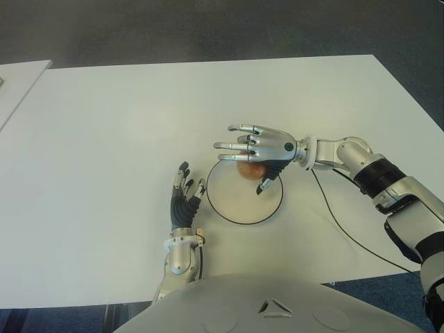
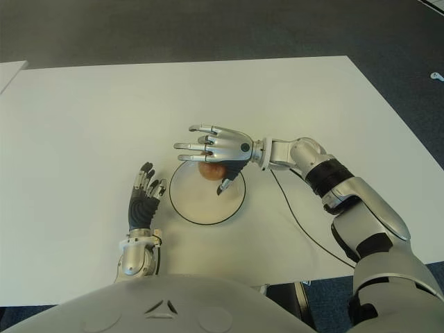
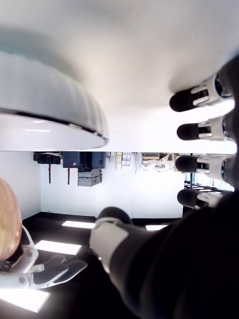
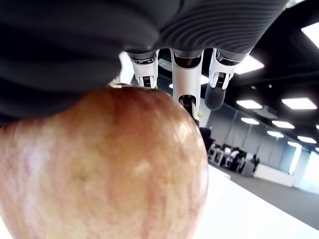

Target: Put the apples into the plate.

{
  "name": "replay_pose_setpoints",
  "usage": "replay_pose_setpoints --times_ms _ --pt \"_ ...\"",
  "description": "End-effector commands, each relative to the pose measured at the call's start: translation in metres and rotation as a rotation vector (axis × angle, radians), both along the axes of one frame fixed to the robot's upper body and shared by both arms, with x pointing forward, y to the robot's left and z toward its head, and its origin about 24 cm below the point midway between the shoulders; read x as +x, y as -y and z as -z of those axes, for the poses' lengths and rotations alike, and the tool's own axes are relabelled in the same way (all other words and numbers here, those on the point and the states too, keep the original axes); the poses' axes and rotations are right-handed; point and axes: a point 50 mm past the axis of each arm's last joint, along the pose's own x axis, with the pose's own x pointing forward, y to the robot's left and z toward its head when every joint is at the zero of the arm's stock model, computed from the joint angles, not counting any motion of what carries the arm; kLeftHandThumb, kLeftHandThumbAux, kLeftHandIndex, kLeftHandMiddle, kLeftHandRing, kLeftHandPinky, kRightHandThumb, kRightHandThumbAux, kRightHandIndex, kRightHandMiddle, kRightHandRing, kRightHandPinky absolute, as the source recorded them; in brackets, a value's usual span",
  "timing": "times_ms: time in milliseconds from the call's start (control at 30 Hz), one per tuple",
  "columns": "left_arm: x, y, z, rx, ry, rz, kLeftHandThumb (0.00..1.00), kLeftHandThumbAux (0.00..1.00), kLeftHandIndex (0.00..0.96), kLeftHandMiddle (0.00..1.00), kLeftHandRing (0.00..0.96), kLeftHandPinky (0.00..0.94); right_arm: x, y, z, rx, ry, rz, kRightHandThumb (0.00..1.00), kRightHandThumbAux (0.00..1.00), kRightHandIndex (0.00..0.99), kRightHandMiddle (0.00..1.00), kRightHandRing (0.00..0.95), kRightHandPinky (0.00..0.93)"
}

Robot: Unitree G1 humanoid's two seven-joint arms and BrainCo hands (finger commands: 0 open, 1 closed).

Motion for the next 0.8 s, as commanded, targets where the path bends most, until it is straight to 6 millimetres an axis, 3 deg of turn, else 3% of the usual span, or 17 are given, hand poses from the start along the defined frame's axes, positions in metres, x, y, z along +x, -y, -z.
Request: replay_pose_setpoints --times_ms 33,133,267,633,700,800 --pt "0.0117 0.0109 -0.0052 -0.06 0.023 -0.005 0.0 0.644 0.05 0.024 0.0 0.0 -0.0006 -0.0033 -0.0054 0.114 -0.006 -0.058 0.196 0.722 0.573 0.756 0.789 0.78" --pt "0.0113 0.0109 -0.0055 -0.073 0.031 -0.004 0.0 0.642 0.049 0.03 0.0 0.0 -0.0024 -0.0049 -0.0044 0.197 -0.029 -0.081 0.328 0.737 0.604 0.816 0.839 0.855" --pt "0.0115 0.0109 -0.0047 -0.082 0.03 -0.003 0.0 0.638 0.047 0.033 0.0 0.0 -0.0025 -0.0058 -0.0026 0.244 -0.033 -0.1 0.439 0.734 0.604 0.843 0.863 0.884" --pt "0.012 0.0109 -0.0036 -0.116 0.028 0.002 0.0 0.642 0.041 0.019 0.0 0.0 -0.0016 -0.0066 0.0003 0.261 -0.028 -0.121 0.55 0.713 0.577 0.854 0.875 0.895" --pt "0.0123 0.011 -0.0032 -0.121 0.025 0.0 0.0 0.646 0.045 0.019 0.0 0.0 -0.0016 -0.0069 0.0007 0.259 -0.031 -0.123 0.646 0.713 0.495 0.851 0.872 0.892" --pt "0.0125 0.011 -0.003 -0.122 0.024 -0.003 0.0 0.652 0.05 0.022 0.0 0.0 -0.0016 -0.007 0.0008 0.259 -0.033 -0.125 0.69 0.712 0.457 0.849 0.871 0.891"
